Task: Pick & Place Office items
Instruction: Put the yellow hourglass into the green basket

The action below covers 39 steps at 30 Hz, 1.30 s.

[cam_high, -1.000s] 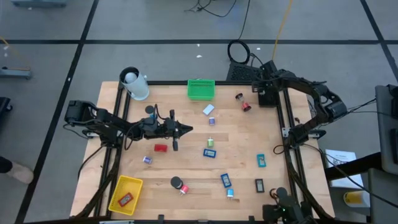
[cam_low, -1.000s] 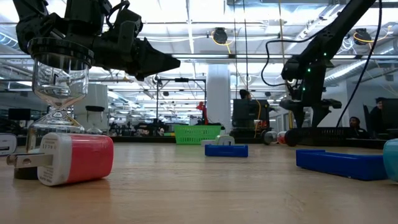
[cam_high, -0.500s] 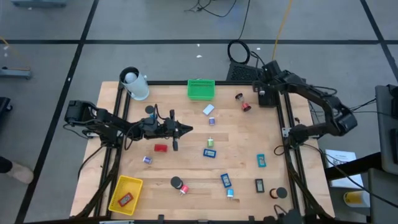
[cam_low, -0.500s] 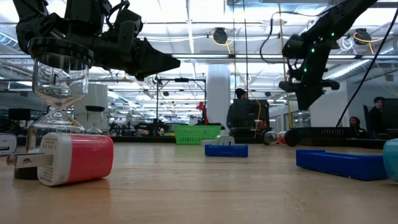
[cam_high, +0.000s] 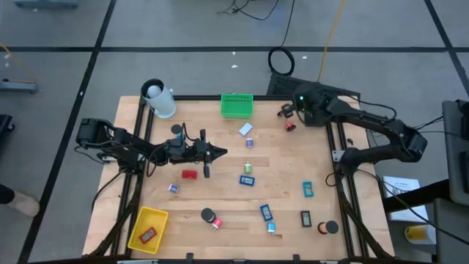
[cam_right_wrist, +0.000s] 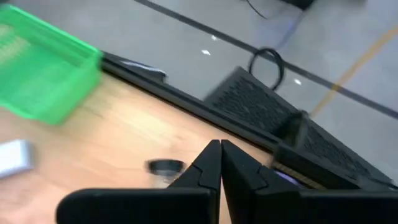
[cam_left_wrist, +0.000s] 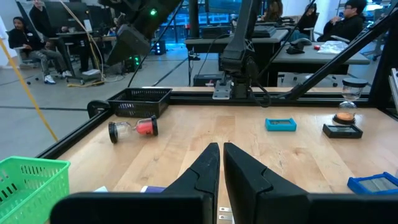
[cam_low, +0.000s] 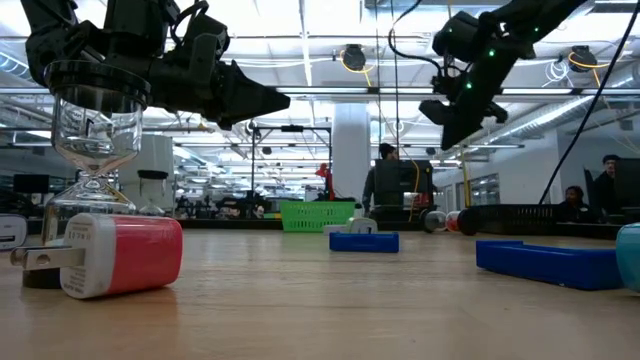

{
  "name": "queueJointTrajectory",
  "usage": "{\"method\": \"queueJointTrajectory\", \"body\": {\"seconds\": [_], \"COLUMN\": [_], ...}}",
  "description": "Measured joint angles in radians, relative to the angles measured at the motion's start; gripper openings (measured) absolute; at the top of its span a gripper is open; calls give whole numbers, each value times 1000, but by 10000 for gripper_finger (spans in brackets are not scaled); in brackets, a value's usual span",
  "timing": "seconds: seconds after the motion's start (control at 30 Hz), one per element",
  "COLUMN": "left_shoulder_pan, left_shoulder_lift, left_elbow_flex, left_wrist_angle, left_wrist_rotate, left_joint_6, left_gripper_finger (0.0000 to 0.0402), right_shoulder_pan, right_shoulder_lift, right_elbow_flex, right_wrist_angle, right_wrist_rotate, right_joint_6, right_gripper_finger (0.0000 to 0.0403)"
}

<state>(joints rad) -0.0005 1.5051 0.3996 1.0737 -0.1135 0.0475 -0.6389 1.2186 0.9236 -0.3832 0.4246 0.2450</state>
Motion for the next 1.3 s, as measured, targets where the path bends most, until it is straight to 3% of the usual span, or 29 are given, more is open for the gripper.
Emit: {"method": "queueJointTrajectory", "body": {"seconds": [0.3,1.0,1.3], "left_shoulder_pan": [0,0,0], "left_shoulder_lift": [0,0,0], "left_elbow_flex": [0,0,0], "left_wrist_angle": [-4,-8,-8], "left_wrist_rotate": [0,0,0], "left_joint_6": [-3,-3,-3], "left_gripper_finger": [31,31,31], "right_shoulder_pan": [102,181,256], "right_shoulder_lift": [0,16,27], "right_elbow_flex": [-122,-132,-132], "right_wrist_angle": [218,151,117], "right_wrist_rotate": [-6,-11,-62], "right_joint_6": [-1,110,140], "right_gripper_finger": [1,1,1]}}
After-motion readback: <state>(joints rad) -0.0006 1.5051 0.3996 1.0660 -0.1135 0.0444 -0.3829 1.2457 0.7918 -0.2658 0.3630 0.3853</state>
